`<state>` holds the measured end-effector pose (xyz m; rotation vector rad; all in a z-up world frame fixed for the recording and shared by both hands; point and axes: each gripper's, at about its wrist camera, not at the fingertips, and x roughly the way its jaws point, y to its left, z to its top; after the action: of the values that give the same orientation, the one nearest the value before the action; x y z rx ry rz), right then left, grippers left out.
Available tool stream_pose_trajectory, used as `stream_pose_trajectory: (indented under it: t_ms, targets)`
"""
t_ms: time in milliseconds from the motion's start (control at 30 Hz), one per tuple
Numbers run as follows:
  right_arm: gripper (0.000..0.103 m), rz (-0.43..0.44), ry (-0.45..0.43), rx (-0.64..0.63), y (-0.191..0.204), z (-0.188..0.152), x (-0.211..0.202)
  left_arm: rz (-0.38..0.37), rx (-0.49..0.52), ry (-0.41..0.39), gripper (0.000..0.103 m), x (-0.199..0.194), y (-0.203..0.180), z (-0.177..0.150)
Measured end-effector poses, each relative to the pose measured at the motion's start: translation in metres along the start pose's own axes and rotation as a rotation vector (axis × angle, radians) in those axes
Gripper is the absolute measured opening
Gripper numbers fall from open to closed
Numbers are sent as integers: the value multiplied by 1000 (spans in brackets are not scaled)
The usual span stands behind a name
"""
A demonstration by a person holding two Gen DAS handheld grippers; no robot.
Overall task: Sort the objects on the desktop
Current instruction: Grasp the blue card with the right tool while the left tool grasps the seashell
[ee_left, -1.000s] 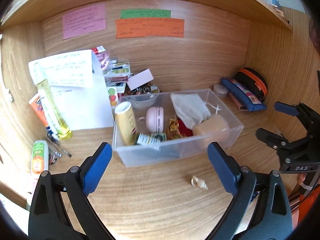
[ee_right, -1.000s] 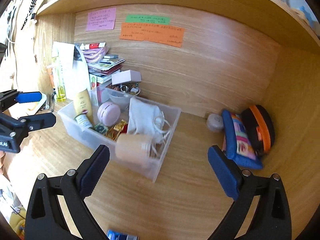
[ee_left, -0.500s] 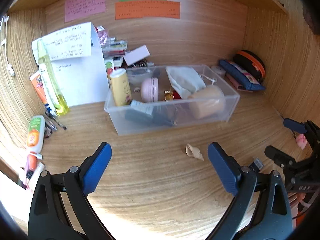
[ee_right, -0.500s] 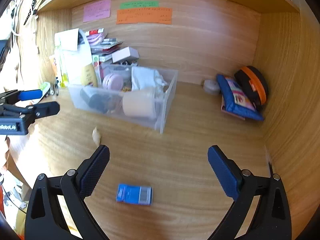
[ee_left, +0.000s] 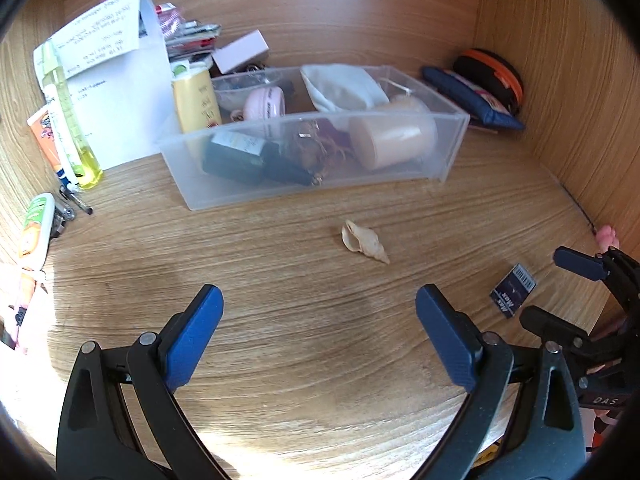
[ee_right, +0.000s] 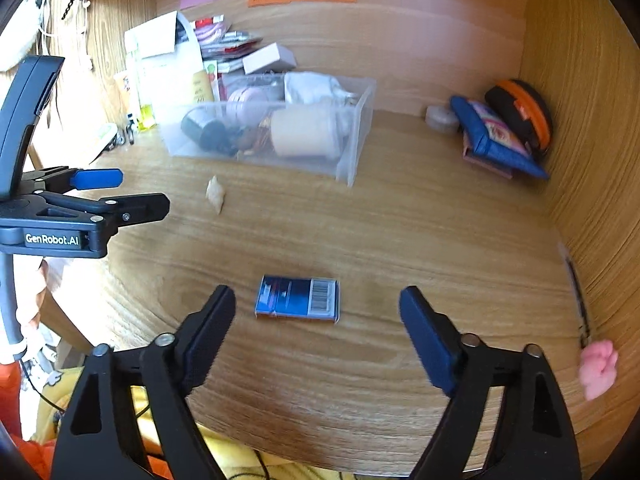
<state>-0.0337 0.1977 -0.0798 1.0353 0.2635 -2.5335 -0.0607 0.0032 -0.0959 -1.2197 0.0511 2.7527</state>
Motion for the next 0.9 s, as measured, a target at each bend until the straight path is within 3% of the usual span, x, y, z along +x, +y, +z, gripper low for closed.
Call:
stream_pose_trajectory:
  t_ms: [133,267,567,633,900]
  targets:
    - [65,13,28,6,1,-2,10,-1,11,18,98,9,-4,2]
    - [64,17,41,5,3,-4,17,0,26,52,98,21,-8,7]
    - [44,29,2,-14,4,-6,16,-6,25,96,97,41,-14,22]
    - [44,32,-3,-19,4,-6,16,-9,24,114,88,46,-15,23]
    - [44,48,-2,-25,0,-3,20,5,27,89,72,51,-19,28]
